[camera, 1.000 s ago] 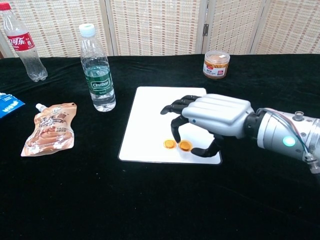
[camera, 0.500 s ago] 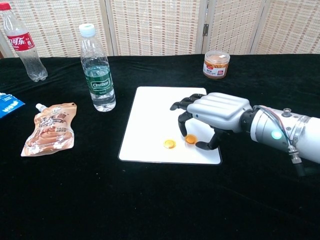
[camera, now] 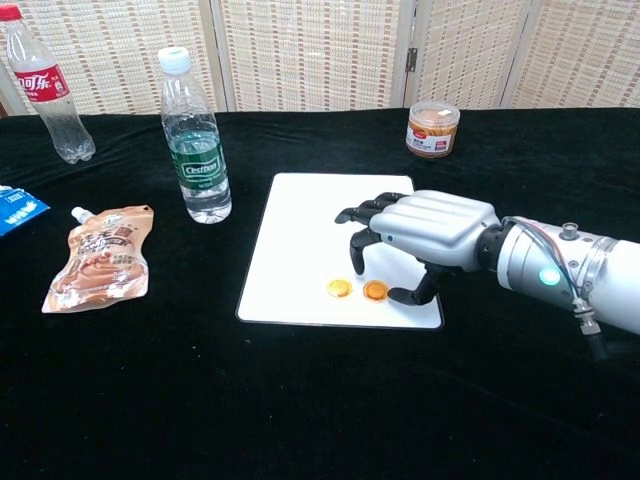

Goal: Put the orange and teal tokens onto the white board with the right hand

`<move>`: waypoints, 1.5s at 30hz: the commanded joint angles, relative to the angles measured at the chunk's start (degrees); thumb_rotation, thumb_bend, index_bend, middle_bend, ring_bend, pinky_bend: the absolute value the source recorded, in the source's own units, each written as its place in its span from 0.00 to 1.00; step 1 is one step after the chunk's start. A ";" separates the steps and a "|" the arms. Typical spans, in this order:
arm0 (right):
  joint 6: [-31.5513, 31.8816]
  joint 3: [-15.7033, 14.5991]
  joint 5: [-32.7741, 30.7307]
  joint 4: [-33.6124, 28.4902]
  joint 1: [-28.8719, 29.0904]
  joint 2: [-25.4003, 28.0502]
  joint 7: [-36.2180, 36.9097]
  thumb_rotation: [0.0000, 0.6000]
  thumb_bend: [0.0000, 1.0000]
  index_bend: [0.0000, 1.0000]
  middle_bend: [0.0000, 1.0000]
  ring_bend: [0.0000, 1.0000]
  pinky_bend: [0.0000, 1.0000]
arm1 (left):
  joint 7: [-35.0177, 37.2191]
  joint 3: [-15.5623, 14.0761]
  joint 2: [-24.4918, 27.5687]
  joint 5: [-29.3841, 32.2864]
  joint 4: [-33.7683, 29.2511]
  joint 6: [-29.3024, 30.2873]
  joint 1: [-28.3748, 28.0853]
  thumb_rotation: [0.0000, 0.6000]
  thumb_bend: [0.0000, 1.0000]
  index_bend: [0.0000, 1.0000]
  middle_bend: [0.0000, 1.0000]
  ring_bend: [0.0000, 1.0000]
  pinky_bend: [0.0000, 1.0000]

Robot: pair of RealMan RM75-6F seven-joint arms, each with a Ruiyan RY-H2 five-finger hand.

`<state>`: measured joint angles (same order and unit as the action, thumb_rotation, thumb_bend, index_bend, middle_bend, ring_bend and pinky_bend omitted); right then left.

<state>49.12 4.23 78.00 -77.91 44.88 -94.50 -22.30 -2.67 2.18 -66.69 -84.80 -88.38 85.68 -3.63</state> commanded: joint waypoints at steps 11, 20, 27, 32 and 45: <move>6.63 2.23 -1.21 -2.63 -3.70 5.94 3.77 1.00 0.43 0.29 0.05 0.00 0.00 | 0.22 0.22 0.08 -0.53 -0.19 0.11 -0.38 1.00 0.17 0.11 0.03 0.02 0.00; 5.58 2.38 -6.18 0.59 -6.25 10.11 5.15 1.00 0.43 0.34 0.06 0.00 0.00 | -0.68 0.09 -0.21 -1.14 -0.93 -0.24 -0.90 1.00 0.17 0.11 0.03 0.02 0.00; 2.34 1.55 -8.31 6.78 -6.49 7.32 6.66 1.00 0.43 0.35 0.06 0.00 0.00 | -1.51 0.00 -0.13 -1.26 -1.61 -0.53 -1.16 1.00 0.17 0.12 0.03 0.02 0.00; 1.23 1.54 -8.22 9.79 -6.23 5.69 7.81 1.00 0.43 0.35 0.06 0.00 0.00 | -1.66 0.09 0.12 -1.05 -2.00 -0.41 -1.12 1.00 0.17 0.12 0.03 0.02 0.00; 0.55 1.34 -7.66 13.29 -6.54 3.65 8.91 1.00 0.43 0.38 0.07 0.00 0.00 | -1.67 -0.09 -0.14 -0.80 -1.74 -0.55 -1.06 1.00 0.17 0.12 0.03 0.02 0.00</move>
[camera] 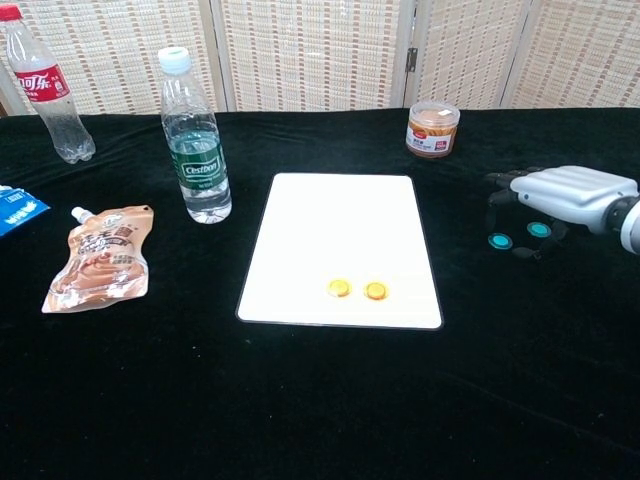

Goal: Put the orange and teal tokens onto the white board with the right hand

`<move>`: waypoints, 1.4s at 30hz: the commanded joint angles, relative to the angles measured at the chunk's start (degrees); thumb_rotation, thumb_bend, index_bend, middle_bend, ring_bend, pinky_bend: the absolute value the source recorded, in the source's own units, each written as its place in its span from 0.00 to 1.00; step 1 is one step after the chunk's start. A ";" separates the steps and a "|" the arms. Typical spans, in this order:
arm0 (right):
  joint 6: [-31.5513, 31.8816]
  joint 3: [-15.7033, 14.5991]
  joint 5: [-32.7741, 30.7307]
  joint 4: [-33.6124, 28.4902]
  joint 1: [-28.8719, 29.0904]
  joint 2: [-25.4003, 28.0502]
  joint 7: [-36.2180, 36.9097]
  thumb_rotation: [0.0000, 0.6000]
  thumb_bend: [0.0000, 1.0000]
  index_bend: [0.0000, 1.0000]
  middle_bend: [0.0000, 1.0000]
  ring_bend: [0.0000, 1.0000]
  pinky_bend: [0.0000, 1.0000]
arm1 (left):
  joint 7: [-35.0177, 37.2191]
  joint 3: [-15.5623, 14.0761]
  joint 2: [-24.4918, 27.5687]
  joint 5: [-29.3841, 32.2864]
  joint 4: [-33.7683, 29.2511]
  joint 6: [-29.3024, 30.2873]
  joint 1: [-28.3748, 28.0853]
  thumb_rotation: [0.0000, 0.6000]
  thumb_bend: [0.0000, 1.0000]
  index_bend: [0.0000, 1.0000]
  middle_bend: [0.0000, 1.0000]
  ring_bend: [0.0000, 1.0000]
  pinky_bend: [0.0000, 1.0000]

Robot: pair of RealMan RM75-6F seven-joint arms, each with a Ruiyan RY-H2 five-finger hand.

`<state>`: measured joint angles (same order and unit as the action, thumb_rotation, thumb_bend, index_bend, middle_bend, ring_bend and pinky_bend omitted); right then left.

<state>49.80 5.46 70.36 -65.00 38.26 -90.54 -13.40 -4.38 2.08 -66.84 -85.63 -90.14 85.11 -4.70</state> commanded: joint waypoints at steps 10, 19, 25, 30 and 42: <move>-1.48 0.59 -0.49 3.05 0.55 -1.81 0.03 1.00 0.43 0.42 0.07 0.00 0.00 | -0.15 -0.02 0.03 0.31 0.07 -0.24 -0.04 1.00 0.17 0.12 0.03 0.02 0.00; -2.18 0.84 -0.41 3.53 0.95 -2.32 -0.24 1.00 0.43 0.45 0.08 0.00 0.00 | -0.51 0.05 0.00 0.40 -0.06 -0.47 -0.26 1.00 0.17 0.12 0.03 0.02 0.00; -2.26 1.18 -1.02 3.01 0.83 -2.09 -0.65 1.00 0.43 0.50 0.10 0.00 0.00 | -0.45 -0.01 -0.10 0.51 0.04 -0.46 -0.19 1.00 0.17 0.12 0.03 0.02 0.00; -1.54 1.46 -1.05 1.38 0.41 -1.10 -0.37 1.00 0.43 0.51 0.11 0.00 0.00 | -0.34 -0.05 -0.18 0.36 0.06 -0.41 -0.22 1.00 0.17 0.12 0.03 0.02 0.00; -1.10 3.85 0.47 -13.56 2.86 3.55 -0.39 1.00 0.43 0.51 0.10 0.00 0.00 | -0.07 -0.02 0.01 -0.11 -0.29 0.12 -0.19 1.00 0.17 0.12 0.03 0.02 0.00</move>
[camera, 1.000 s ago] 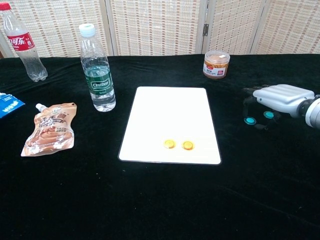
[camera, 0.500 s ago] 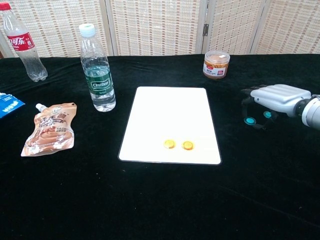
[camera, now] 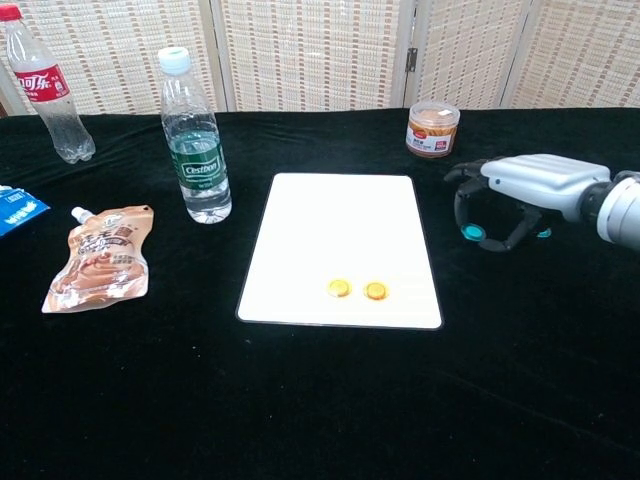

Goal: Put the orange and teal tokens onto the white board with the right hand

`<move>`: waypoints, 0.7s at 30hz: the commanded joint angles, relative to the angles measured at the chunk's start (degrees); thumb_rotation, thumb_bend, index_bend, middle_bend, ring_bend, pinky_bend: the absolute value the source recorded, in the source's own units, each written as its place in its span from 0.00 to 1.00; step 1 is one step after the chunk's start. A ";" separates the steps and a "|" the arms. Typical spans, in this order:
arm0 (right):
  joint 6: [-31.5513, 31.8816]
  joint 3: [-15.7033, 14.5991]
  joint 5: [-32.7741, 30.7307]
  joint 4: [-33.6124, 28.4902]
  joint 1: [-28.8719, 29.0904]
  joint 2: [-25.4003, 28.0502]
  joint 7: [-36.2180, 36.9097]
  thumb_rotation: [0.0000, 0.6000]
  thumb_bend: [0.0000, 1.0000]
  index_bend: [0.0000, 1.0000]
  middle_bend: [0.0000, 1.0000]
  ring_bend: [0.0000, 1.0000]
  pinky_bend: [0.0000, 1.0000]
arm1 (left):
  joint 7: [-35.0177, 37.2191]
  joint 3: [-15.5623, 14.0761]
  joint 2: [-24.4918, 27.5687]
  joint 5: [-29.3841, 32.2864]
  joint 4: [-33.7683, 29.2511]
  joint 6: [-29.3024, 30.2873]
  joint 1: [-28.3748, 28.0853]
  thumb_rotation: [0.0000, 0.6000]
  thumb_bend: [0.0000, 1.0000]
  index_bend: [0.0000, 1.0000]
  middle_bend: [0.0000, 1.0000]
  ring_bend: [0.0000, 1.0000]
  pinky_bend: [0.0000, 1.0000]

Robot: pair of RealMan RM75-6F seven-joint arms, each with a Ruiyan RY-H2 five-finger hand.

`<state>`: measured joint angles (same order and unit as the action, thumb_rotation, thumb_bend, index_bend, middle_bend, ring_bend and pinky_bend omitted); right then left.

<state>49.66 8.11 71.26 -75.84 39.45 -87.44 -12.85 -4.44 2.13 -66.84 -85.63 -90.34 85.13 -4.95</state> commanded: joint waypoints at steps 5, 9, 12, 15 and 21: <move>-2.79 2.76 -2.90 -3.91 5.05 -1.62 -5.65 1.00 0.43 0.51 0.10 0.00 0.00 | -0.06 -0.34 0.21 -0.22 -0.27 0.38 0.38 1.00 0.17 0.12 0.03 0.02 0.00; -3.86 3.95 -6.13 -3.51 7.84 -4.02 -9.99 1.00 0.43 0.51 0.10 0.00 0.00 | -0.08 -0.43 0.37 -0.12 -0.37 0.56 0.61 1.00 0.17 0.12 0.03 0.02 0.00; -4.69 4.41 -8.30 -2.85 9.58 -5.38 -12.38 1.00 0.43 0.51 0.10 0.00 0.00 | -0.16 -0.47 0.41 -0.02 -0.45 0.56 0.70 1.00 0.17 0.12 0.03 0.02 0.00; -5.37 4.85 -10.71 -1.52 11.36 -7.01 -14.51 1.00 0.43 0.51 0.10 0.00 0.00 | -0.23 -0.54 0.42 0.12 -0.43 0.50 0.80 1.00 0.17 0.12 0.03 0.02 0.00; -5.93 5.06 -14.47 0.94 14.34 -9.48 -18.24 1.00 0.43 0.49 0.09 0.00 0.00 | -0.42 -0.54 0.41 0.32 -0.40 0.24 0.78 1.00 0.17 0.12 0.03 0.02 0.00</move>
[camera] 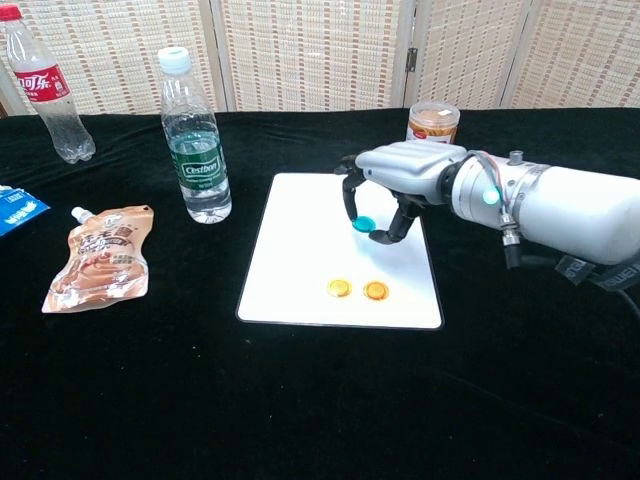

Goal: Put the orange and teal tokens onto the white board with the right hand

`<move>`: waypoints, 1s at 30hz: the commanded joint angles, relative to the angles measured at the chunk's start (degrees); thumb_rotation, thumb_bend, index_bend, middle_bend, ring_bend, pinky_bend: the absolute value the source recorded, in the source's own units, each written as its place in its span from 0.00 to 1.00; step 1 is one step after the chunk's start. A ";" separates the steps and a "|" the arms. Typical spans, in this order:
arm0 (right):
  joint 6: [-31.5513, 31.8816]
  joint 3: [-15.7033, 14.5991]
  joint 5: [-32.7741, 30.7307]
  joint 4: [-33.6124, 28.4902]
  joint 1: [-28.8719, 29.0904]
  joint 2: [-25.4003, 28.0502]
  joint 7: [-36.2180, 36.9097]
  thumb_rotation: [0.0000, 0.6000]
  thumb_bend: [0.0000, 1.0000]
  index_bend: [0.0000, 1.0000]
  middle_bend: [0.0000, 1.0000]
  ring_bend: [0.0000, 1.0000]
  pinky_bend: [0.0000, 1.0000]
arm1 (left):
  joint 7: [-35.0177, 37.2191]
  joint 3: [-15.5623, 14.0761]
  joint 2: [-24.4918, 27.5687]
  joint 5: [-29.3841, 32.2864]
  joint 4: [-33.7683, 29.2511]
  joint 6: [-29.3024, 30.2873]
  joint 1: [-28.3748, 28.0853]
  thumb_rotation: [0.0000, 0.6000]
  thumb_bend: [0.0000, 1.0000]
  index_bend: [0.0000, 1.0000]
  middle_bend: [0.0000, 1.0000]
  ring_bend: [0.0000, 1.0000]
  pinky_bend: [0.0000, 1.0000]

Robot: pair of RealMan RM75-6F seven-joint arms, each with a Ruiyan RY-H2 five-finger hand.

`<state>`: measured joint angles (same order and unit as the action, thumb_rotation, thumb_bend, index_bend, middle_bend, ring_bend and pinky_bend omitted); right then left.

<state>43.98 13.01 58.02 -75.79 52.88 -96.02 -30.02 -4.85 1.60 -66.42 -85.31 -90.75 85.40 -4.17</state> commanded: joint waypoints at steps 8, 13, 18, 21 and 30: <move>-0.62 -0.14 -4.53 2.98 3.42 -2.91 -3.14 1.00 0.43 0.46 0.08 0.00 0.00 | 0.09 0.01 -0.20 0.30 0.37 -0.30 0.01 1.00 0.17 0.12 0.03 0.02 0.00; -0.69 -0.79 -5.73 3.45 4.35 -3.38 -3.99 1.00 0.43 0.37 0.08 0.00 0.00 | 0.33 0.03 -0.28 0.44 0.70 -0.34 0.07 1.00 0.17 0.12 0.03 0.02 0.00; -0.65 -1.57 -7.66 3.23 4.45 -2.62 -4.45 1.00 0.43 0.12 0.06 0.00 0.00 | 0.82 0.11 -0.58 0.78 1.28 -0.47 0.14 1.00 0.17 0.12 0.03 0.02 0.00; 1.36 -1.28 -6.74 1.87 2.81 -1.00 -1.66 1.00 0.43 0.10 0.06 0.00 0.00 | 1.29 0.24 -0.55 0.85 1.52 -0.32 0.20 1.00 0.17 0.12 0.03 0.02 0.00; 6.99 -4.05 -1.55 -1.24 -5.81 8.76 7.80 1.00 0.43 0.27 0.07 0.00 0.00 | 2.03 0.67 -0.68 0.72 1.82 -0.36 -0.16 1.00 0.17 0.12 0.03 0.02 0.00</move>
<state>49.77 9.89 55.34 -76.40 48.84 -89.07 -24.00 -2.84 2.27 -67.11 -84.61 -88.95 85.02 -4.35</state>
